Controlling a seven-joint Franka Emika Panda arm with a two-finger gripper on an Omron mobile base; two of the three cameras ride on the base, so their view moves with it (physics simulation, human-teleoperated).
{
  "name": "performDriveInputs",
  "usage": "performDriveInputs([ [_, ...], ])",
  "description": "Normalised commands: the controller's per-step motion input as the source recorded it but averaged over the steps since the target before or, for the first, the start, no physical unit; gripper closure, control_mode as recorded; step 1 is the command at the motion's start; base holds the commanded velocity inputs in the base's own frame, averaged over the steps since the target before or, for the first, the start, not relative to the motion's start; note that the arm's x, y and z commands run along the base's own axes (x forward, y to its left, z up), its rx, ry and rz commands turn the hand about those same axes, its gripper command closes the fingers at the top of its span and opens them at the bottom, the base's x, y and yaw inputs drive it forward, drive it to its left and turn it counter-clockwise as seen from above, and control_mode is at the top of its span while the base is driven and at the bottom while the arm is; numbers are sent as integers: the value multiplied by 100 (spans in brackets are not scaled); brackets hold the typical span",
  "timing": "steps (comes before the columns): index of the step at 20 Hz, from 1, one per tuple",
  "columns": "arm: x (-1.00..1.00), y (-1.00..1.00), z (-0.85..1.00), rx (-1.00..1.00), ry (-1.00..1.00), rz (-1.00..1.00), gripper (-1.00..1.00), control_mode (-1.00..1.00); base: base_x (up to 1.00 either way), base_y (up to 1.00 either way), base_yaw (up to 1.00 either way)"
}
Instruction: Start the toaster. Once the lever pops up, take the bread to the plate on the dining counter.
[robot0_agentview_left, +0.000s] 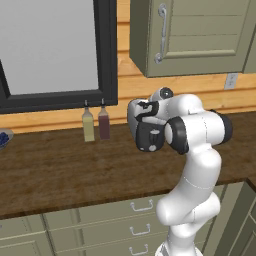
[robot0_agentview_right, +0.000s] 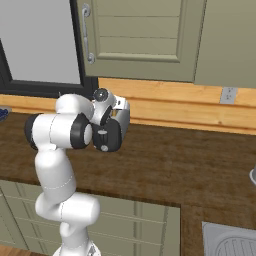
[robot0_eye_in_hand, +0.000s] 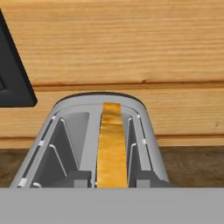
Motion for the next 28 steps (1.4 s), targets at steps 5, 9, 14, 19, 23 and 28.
performDriveInputs([
  [5,0,0,0,0,0,0,100,-100,0,0,0],
  [9,0,0,0,0,0,0,100,-100,0,0,0],
  [14,0,0,0,0,0,0,100,-100,0,0,0],
  [19,0,0,0,0,0,0,100,-100,0,0,0],
  [23,0,0,0,0,0,0,100,-100,0,0,0],
  [28,0,0,3,0,-3,0,100,-100,0,0,0],
])
